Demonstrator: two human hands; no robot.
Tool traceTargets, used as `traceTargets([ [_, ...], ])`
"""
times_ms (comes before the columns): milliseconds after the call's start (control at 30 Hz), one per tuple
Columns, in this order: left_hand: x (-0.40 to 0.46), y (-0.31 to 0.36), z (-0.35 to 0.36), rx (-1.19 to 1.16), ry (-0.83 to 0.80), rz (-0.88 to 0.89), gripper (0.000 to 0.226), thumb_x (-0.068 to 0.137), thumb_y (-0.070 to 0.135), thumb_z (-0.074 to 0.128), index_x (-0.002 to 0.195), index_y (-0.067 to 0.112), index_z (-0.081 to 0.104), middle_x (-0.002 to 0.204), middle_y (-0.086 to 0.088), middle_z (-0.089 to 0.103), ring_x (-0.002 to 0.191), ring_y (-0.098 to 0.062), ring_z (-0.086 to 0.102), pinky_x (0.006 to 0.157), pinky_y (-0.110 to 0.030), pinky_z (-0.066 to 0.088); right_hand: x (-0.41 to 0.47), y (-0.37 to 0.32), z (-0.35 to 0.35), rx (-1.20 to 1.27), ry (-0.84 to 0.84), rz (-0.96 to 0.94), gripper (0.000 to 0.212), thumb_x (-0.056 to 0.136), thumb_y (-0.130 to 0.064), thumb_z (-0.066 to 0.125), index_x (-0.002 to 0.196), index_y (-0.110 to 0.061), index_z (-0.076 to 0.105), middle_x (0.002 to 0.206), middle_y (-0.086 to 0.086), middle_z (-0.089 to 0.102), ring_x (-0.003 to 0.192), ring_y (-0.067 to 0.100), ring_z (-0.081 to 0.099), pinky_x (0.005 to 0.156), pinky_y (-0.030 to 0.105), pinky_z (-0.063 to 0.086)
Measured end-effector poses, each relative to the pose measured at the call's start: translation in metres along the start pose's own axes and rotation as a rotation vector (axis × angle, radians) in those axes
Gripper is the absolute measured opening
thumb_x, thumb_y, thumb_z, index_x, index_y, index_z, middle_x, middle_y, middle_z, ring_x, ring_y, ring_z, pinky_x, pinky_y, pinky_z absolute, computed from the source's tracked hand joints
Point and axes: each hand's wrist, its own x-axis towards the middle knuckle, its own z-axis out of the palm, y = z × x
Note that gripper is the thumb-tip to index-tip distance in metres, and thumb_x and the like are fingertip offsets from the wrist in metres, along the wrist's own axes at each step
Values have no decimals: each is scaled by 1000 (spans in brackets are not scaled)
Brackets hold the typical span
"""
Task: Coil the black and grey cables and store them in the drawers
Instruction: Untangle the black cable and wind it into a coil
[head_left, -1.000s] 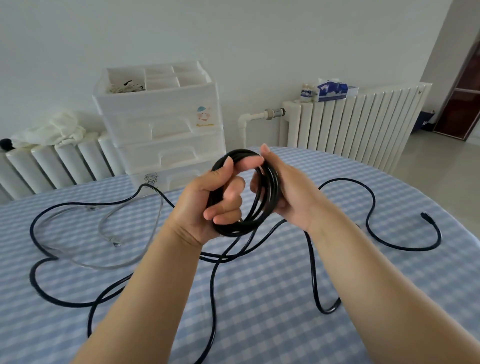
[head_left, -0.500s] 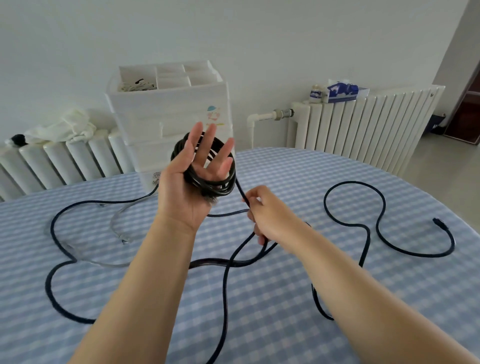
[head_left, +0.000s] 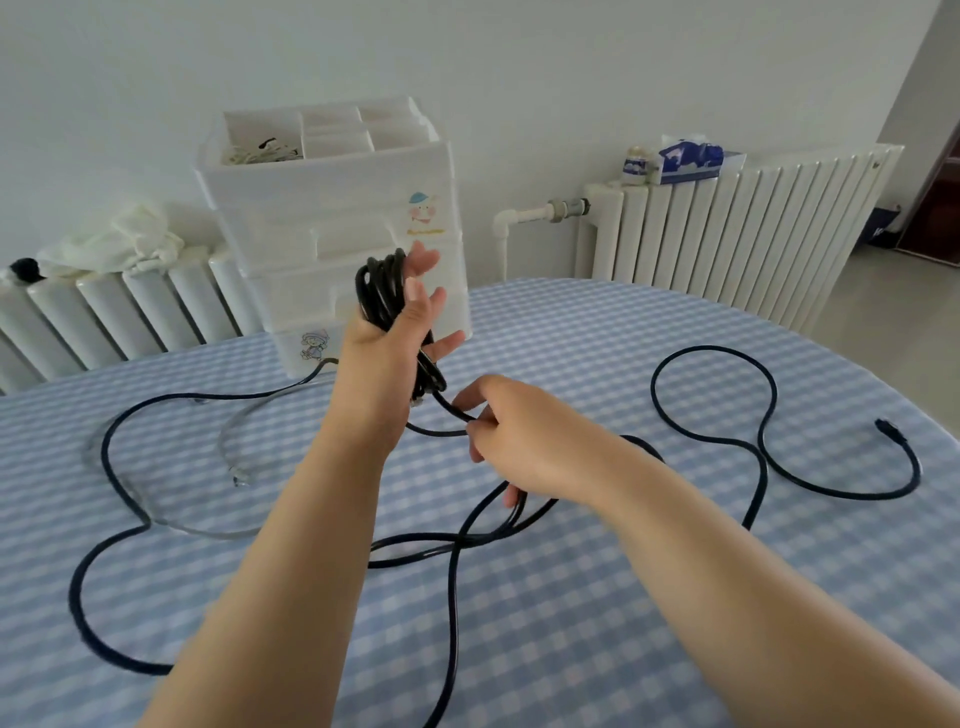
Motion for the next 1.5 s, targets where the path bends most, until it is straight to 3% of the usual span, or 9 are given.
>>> traceTargets([
  [200,-2,0,5,509,11,186,21,100,30,46,115,44,48,112,27,58,76,-4,71,75,-23,56,-10,-7,-10,453,-48,-69,22,95,-8,51,109,-21,40,100,6,66,54,13,64,76,40,60],
  [333,-2,1,3,793,38,214,36,92,51,44,113,26,57,79,18,62,55,-2,63,57,-14,44,-12,-12,-11,499,44,-158,18,93,-10,54,95,-21,40,72,6,68,57,12,63,80,46,57],
  [600,-8,9,4,536,-285,15,79,77,82,8,54,13,40,35,-2,46,31,-13,43,37,-23,37,-16,-9,-21,798,166,-410,17,98,-5,48,111,-16,50,71,-6,65,49,5,40,46,16,31],
  [767,-14,19,6,387,-665,-154,59,82,53,58,55,2,45,33,-5,37,29,-18,32,41,-23,30,-5,9,-35,350,620,-426,19,92,-29,62,110,-28,55,66,-12,60,54,-2,52,59,17,40],
  [1033,-19,29,11,-146,-613,-265,33,94,30,46,74,6,54,66,-4,70,24,-5,31,33,-12,28,0,21,-38,479,435,-229,63,95,-58,25,50,-25,53,45,-9,42,40,5,37,47,20,30],
  [1167,-19,26,12,-387,-593,-353,31,93,32,43,73,16,59,129,-8,63,30,-3,33,33,-13,31,8,27,-30,536,438,-184,77,96,-61,24,75,6,55,59,15,46,47,17,38,45,28,29],
  [1300,-21,26,17,-488,-618,-380,23,92,22,43,73,16,55,140,-8,54,35,-4,37,34,-14,35,13,29,-21,733,428,-124,60,101,-51,27,81,-7,63,59,6,52,49,15,46,42,24,37],
  [1433,-21,30,21,-543,-599,-343,23,90,9,39,76,13,57,142,-9,52,55,-8,53,36,-14,38,20,33,-12,925,359,-60,46,100,-49,34,84,-29,72,82,-2,73,88,18,70,88,39,53],
  [1500,-20,29,20,-612,-548,-341,23,87,5,38,73,14,54,142,-9,51,74,-12,64,38,-14,39,21,31,-8,911,348,-109,37,101,-42,39,83,-28,68,80,-2,69,83,18,67,87,45,52],
])
